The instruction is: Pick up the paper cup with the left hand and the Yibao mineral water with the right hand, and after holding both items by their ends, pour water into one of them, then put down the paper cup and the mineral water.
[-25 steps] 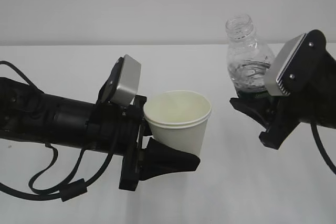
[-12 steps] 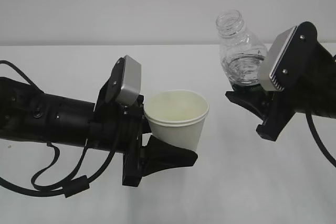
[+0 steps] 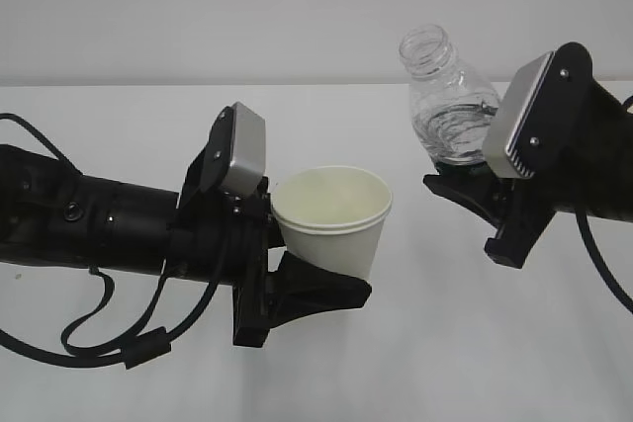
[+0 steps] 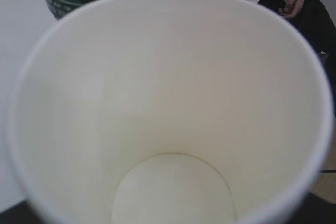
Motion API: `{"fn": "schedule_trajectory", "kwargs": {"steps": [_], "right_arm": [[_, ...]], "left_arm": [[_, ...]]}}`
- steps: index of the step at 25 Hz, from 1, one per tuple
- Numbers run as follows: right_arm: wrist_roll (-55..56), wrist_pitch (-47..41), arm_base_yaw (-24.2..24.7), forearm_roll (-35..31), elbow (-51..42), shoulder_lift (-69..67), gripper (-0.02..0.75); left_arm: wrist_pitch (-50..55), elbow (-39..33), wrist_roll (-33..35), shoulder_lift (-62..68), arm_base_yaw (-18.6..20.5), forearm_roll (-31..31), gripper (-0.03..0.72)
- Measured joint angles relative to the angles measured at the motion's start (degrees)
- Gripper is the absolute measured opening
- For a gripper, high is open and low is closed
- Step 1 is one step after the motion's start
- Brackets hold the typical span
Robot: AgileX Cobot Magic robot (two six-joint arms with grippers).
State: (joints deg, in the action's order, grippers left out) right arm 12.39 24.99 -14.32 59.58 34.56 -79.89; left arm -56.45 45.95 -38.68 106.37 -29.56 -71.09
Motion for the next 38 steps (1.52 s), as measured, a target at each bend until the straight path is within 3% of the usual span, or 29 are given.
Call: {"fn": "schedule_trajectory", "kwargs": {"steps": [38], "right_arm": [[-10.54,-0.73,0.0,0.49,0.08,0.0,0.435]], "left_arm": [[-2.08,0.0,0.42,0.0,-1.45,0.0,0.453]]}}
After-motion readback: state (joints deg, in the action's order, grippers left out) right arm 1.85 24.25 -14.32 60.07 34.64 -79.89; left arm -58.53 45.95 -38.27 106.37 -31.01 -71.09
